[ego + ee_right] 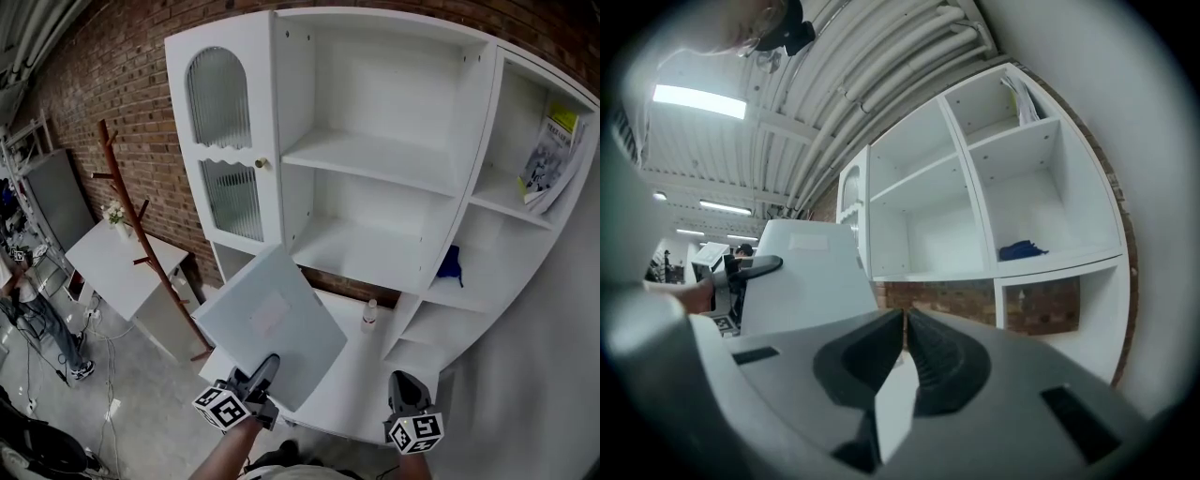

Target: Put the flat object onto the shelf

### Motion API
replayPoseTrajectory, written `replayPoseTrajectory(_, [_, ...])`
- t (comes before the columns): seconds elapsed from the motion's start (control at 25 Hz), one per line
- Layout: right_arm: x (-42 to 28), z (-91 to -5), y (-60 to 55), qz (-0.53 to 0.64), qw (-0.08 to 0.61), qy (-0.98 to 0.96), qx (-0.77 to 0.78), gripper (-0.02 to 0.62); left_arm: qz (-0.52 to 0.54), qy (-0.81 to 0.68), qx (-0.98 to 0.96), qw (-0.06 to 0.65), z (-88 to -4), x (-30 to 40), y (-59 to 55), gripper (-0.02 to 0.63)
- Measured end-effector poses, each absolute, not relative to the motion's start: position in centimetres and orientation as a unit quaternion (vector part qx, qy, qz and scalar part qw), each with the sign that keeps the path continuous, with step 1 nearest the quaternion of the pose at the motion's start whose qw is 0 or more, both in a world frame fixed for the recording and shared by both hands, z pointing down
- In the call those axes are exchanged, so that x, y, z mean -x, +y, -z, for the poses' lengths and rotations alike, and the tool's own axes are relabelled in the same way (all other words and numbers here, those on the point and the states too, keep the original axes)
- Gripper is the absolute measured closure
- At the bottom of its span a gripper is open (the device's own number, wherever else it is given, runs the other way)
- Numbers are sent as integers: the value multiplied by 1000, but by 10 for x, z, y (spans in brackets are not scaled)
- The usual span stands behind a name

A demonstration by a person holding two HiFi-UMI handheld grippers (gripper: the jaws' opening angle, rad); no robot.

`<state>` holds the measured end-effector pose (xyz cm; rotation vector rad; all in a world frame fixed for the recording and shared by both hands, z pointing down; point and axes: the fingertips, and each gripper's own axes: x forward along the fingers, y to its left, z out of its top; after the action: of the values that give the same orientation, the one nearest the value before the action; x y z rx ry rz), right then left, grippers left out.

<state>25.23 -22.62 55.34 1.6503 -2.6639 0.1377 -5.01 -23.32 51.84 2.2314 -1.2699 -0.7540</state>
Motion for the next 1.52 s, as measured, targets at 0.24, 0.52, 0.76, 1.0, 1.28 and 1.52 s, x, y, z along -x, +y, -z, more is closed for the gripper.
replayPoseTrajectory(0.24, [-252, -539, -234, -29, 8, -842, -539, 561, 273, -442, -820, 239, -516, 49, -261, 296])
replayPoseTrajectory(0.52, [-249, -521, -245, -12, 9, -834, -551, 561, 294, -405, -827, 256, -488, 40, -299, 296])
replayPoseTrajectory(0.76, [-247, -510, -252, 6, 20, -835, -551, 561, 303, -388, -828, 267, -468, 23, -333, 296])
replayPoseTrajectory(1.0, [-241, -491, -258, 26, 19, -837, -546, 561, 320, -366, -817, 310, -457, 3, -366, 296])
replayPoseTrajectory(1.28, [-235, -488, -260, 31, 29, -841, -540, 561, 334, -351, -809, 332, -438, -25, -396, 295])
replayPoseTrajectory(1.52, [-229, -482, -269, 37, 33, -845, -533, 561, 341, -352, -797, 354, -435, -40, -419, 296])
